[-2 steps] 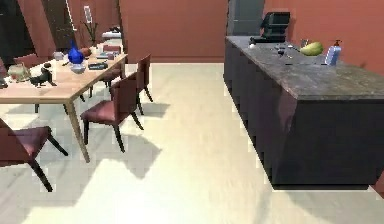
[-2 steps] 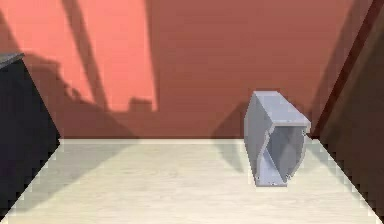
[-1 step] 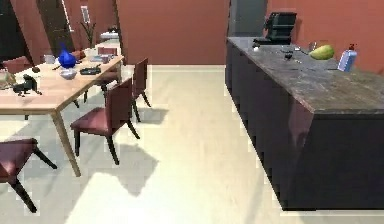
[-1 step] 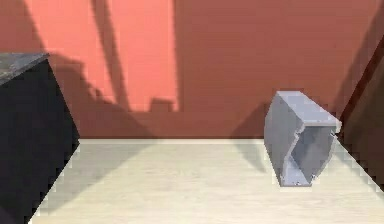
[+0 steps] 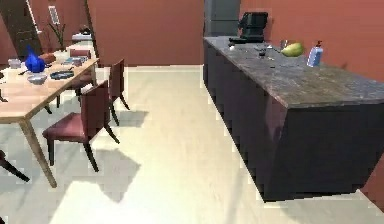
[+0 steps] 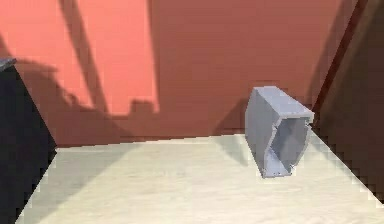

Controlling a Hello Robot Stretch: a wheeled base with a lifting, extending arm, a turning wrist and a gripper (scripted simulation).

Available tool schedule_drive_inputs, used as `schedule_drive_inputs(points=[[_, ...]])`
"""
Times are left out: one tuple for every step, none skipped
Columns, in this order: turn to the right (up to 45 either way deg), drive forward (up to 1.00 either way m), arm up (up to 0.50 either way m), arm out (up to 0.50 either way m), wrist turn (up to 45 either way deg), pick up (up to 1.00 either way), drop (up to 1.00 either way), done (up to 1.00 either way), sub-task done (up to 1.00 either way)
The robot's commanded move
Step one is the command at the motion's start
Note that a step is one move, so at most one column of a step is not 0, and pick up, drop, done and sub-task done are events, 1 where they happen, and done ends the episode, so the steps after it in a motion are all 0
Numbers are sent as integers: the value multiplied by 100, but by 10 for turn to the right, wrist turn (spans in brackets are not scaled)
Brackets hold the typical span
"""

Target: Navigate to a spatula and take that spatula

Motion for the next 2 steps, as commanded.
schedule_drive_inputs(points=[[0,100,0,0,0,0,0,0,0],[0,20,0,0,0,0,0,0,0]])
